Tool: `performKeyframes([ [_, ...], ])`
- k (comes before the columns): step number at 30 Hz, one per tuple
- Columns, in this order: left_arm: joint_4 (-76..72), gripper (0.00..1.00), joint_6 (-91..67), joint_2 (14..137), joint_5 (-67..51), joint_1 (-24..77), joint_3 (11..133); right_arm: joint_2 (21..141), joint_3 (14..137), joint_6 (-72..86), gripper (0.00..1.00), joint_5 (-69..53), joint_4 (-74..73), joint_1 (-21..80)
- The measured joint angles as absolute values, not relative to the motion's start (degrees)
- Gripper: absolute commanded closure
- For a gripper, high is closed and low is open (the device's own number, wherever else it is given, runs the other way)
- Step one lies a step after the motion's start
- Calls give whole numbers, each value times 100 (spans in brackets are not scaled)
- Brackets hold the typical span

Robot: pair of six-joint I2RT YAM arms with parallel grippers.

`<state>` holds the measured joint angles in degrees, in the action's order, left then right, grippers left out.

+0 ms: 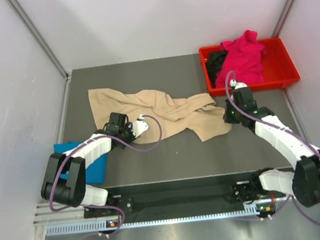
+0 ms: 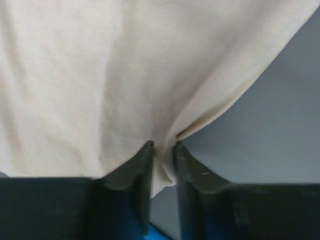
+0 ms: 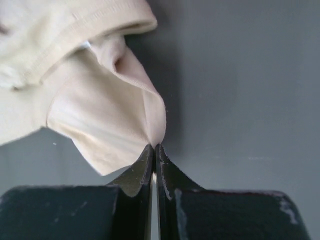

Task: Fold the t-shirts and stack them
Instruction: Flatten the tshirt out

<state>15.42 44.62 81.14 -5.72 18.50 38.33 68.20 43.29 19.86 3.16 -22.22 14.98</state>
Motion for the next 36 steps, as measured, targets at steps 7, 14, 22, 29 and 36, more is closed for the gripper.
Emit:
performKeyframes([
  [7, 1621, 100, 4289, 8246, -198, 1850, 3964, 6108, 4678, 1892, 100, 163, -2685, 1247],
  [14, 3531, 100, 4040, 7734, -364, 1516, 5859, 5470, 5758, 1756, 100, 45, -3426, 1076],
  [22, 4864, 100, 4480, 7129, -1481, 1483, 7043, 4630, 6936, 1588, 100, 303, -3559, 1024],
  [29, 4536, 87, 4563, 8145, -1623, 1522, 6191, 4895, 6757, 1503, 100, 353, -3632, 954],
  [36, 3212, 54, 3955, 9421, -99, 1223, 6176, 5898, 6453, 1365, 100, 425, -3542, 676],
])
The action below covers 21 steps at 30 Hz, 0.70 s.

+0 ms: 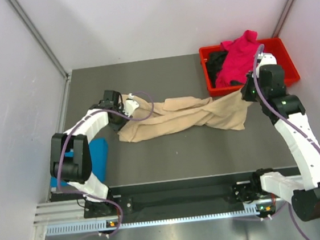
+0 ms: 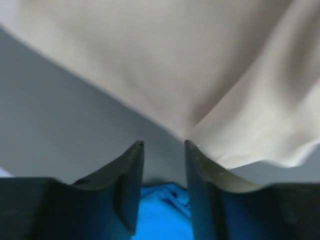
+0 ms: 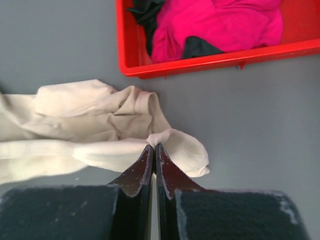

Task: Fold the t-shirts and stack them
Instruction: Flatten the tshirt out

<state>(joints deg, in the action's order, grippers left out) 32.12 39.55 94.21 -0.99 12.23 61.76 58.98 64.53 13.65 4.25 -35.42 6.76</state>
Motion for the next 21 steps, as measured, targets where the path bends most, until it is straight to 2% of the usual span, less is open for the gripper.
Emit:
performKeyframes([
  [6, 3011, 52, 3651, 9266, 141, 932, 6176, 6060, 6326, 1345, 100, 447, -3350, 534],
  [10, 3124, 54, 3496, 8790, -443, 980, 6160, 6095, 6228, 1347, 100, 440, -3216, 508],
  [15, 2941, 52, 3503, 7933, -1168, 1627, 5419, 6112, 6125, 1347, 100, 423, -3142, 495],
  [21, 2792, 55, 3518, 8429, -1229, 2049, 5089, 6125, 6097, 1350, 100, 355, -3122, 462],
])
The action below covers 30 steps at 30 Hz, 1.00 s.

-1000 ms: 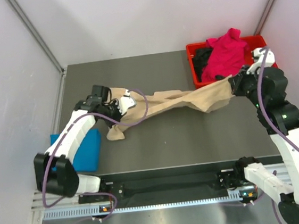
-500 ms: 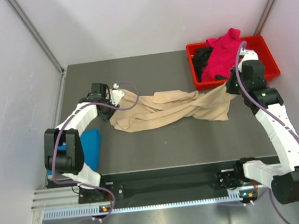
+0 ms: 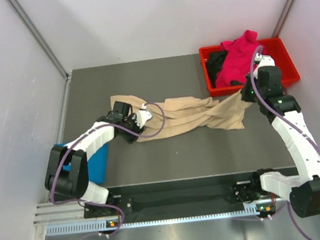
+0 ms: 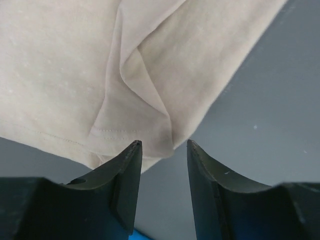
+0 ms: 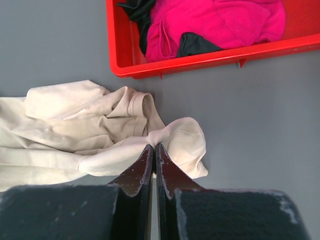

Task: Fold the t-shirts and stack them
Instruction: Flatten the tshirt out

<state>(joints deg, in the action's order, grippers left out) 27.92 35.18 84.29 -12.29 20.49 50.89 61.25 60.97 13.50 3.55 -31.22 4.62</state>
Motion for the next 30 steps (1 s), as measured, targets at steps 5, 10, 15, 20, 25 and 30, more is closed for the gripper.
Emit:
performKeyframes([
  [5, 2587, 75, 3500, 8770, -1033, 2047, 5089, 6125, 6062, 1350, 100, 327, -3092, 458],
  [10, 2547, 100, 3581, 8781, -998, 2047, 5092, 6114, 6029, 1350, 100, 309, -3089, 403],
  [15, 2622, 100, 3568, 8781, -888, 2040, 5221, 6112, 6029, 1350, 100, 248, -3085, 366],
  [20, 2705, 100, 3280, 8777, -626, 1640, 5743, 6158, 5999, 1459, 100, -86, -2923, 342],
  [25, 2744, 100, 2770, 8844, -530, 64, 7264, 7013, 6580, 1723, 100, -652, -2674, 526],
  [30, 2552, 100, 2355, 8960, -305, -978, 8969, 8803, 9148, 1966, 100, -1081, -2571, 740],
])
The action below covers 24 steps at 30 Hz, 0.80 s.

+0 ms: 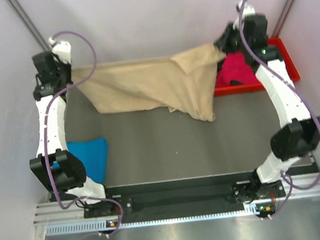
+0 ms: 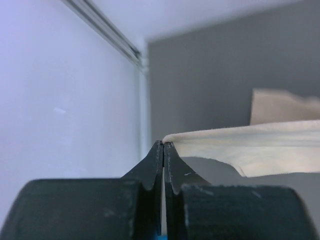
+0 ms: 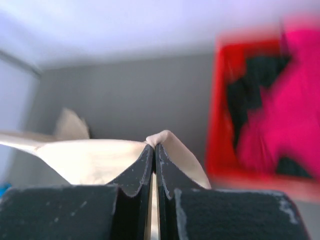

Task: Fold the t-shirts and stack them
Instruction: Flatten the tshirt out

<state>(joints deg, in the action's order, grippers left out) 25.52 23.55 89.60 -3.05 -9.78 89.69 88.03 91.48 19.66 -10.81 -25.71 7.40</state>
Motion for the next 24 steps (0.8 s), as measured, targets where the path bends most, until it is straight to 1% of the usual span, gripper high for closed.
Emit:
performKeyframes([
  [5, 2250, 100, 2060, 9105, -27, -1116, 10269, 10278, 12239, 2416, 100, -1367, -2335, 744],
  [7, 2069, 100, 1951, 9179, 14, -1173, 10659, 10593, 13152, 2606, 100, -1404, -2167, 705],
  [10, 2005, 100, 1787, 9419, -8, -1382, 11443, 10582, 13515, 2849, 100, -1487, -1824, 580],
  [13, 1918, 100, 1741, 9542, -108, -1586, 11861, 10418, 13463, 2884, 100, -1546, -1704, 456],
  [15, 1881, 100, 1754, 9507, -209, -1671, 11848, 10068, 12860, 2779, 100, -1584, -1546, 421],
  [18, 1793, 100, 1857, 9282, -473, -1695, 11338, 9330, 11531, 2534, 100, -1573, -1564, 421],
  [24, 1894, 100, 2558, 8093, -998, -1734, 8768, 7408, 8117, 2281, 100, -1433, -1573, 390],
])
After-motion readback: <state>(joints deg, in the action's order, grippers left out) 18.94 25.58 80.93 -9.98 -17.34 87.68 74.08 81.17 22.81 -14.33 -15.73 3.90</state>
